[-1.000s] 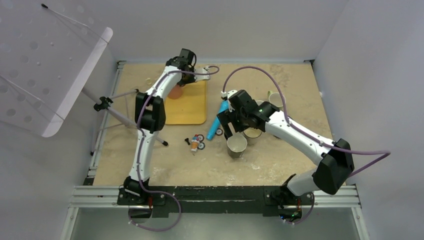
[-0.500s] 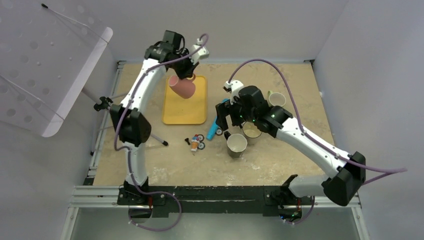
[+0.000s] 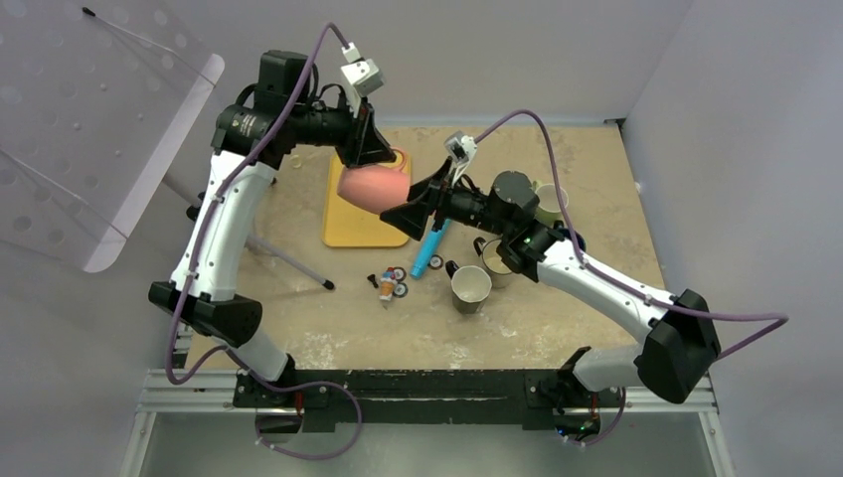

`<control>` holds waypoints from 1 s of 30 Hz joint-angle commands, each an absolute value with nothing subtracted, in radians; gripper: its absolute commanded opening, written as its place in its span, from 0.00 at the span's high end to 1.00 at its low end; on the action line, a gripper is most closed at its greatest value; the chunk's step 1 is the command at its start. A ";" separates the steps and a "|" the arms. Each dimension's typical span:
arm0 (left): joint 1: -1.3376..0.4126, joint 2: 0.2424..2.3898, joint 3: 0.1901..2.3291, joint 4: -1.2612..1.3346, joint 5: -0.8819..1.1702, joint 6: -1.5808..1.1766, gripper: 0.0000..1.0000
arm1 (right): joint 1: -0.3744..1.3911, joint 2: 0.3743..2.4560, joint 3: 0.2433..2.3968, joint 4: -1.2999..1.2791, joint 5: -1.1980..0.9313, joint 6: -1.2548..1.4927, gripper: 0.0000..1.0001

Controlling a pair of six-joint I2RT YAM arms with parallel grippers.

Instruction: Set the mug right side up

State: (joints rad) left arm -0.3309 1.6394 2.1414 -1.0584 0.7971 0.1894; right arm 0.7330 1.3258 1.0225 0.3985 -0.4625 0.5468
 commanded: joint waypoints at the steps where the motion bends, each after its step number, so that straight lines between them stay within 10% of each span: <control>1: -0.353 1.595 2.071 -0.975 0.899 0.098 1.00 | 0.733 1.313 1.014 0.713 -0.545 0.666 0.08; 7: -0.371 1.566 2.017 -0.920 0.919 0.077 1.00 | 0.733 1.329 1.018 0.823 -0.576 0.718 0.30; 8: -0.375 1.562 2.006 -0.907 0.927 0.072 1.00 | 0.733 1.338 1.019 0.852 -0.594 0.730 0.41; 10: -0.378 1.553 1.984 -0.882 0.952 0.060 1.00 | 0.733 1.345 1.020 0.889 -0.625 0.742 0.93; 11: -0.377 1.553 1.982 -0.880 0.950 0.053 1.00 | 0.732 1.334 1.021 0.862 -0.609 0.726 1.00; 14: -0.366 1.553 2.023 -0.940 0.826 0.085 0.05 | 0.733 1.261 1.097 0.436 -0.391 0.476 1.00; 23: -0.273 1.372 1.773 -0.831 0.233 0.279 0.00 | 0.734 1.171 1.392 -0.676 0.326 0.252 1.00; 30: -0.252 1.191 1.358 -0.654 0.083 0.256 0.00 | 0.734 1.213 1.440 -1.176 0.407 0.514 1.00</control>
